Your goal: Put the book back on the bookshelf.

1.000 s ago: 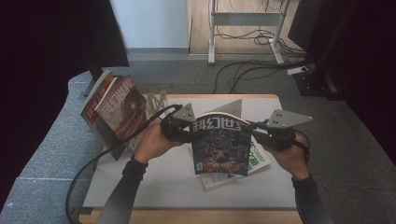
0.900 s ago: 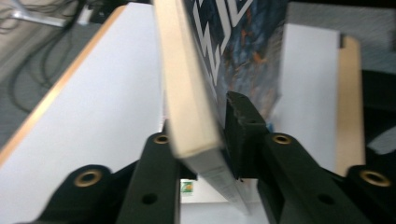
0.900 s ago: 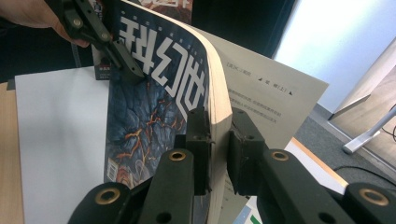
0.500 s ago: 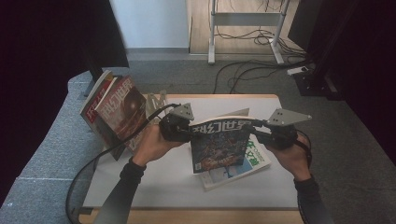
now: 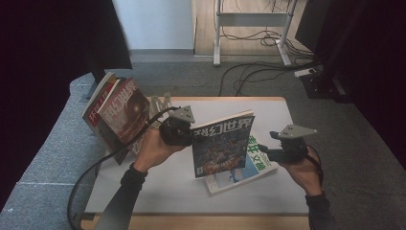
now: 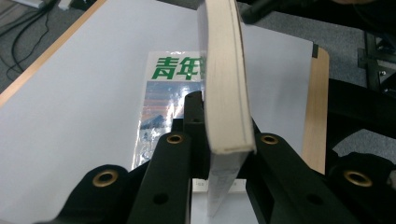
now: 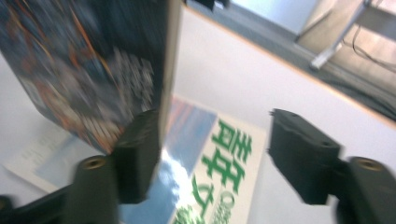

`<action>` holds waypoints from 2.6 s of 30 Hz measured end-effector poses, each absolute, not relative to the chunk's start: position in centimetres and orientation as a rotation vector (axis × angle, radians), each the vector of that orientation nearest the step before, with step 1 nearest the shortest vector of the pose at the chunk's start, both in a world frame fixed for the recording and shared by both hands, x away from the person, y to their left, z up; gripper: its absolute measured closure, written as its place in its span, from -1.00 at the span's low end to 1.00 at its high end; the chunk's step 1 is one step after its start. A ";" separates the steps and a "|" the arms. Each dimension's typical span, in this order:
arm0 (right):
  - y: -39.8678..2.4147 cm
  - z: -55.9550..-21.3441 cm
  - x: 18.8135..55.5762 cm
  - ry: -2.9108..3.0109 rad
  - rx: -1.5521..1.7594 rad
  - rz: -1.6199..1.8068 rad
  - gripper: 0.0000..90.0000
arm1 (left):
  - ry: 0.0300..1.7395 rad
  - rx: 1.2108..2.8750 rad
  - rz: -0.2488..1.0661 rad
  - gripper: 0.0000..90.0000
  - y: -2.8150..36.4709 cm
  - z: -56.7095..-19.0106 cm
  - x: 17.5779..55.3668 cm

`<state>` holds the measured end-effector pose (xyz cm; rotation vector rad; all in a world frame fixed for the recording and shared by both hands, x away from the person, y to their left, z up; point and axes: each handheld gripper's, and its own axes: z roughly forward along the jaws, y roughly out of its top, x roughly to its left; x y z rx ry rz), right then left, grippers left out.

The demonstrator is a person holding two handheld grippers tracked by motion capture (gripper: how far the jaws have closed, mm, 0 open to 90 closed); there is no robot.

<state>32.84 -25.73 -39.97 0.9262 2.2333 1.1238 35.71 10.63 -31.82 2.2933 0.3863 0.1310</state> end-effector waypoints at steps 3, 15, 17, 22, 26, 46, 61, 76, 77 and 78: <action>-26.1 -41.7 32.8 2.258 0.969 1.090 -0.56 | 0.393 2.288 0.125 0.83 10.9 -31.9 35.8; -28.3 -47.4 32.0 2.262 1.134 1.041 -1.00 | 0.426 2.278 0.133 0.83 11.6 -31.7 35.7; -28.6 -48.1 31.8 2.262 1.151 1.036 -1.00 | 0.432 2.276 0.136 0.83 11.8 -31.7 35.7; -29.2 -49.9 31.4 2.260 1.190 1.000 -1.00 | 0.455 2.270 0.142 0.83 12.3 -31.5 35.5; -29.5 -51.1 31.1 2.263 1.209 0.990 -1.00 | 0.473 2.269 0.146 0.83 12.9 -31.3 35.5; -29.9 -53.7 30.4 2.258 1.270 0.964 -1.00 | 0.696 2.289 0.135 0.84 17.6 -29.7 34.6; -29.9 -53.7 30.4 2.260 1.267 0.964 -1.00 | 0.930 2.252 0.265 0.84 23.5 -28.9 34.1; -29.9 -53.7 30.4 2.258 1.269 0.968 -1.00 | 1.100 2.144 0.320 0.84 27.8 -28.9 33.3; -29.9 -53.7 30.4 2.256 1.270 0.970 -1.00 | 1.111 2.138 0.330 0.84 28.1 -28.9 33.2; -29.9 -53.7 30.4 2.256 1.270 0.970 -1.00 | 1.124 2.129 0.336 0.84 28.4 -28.8 33.1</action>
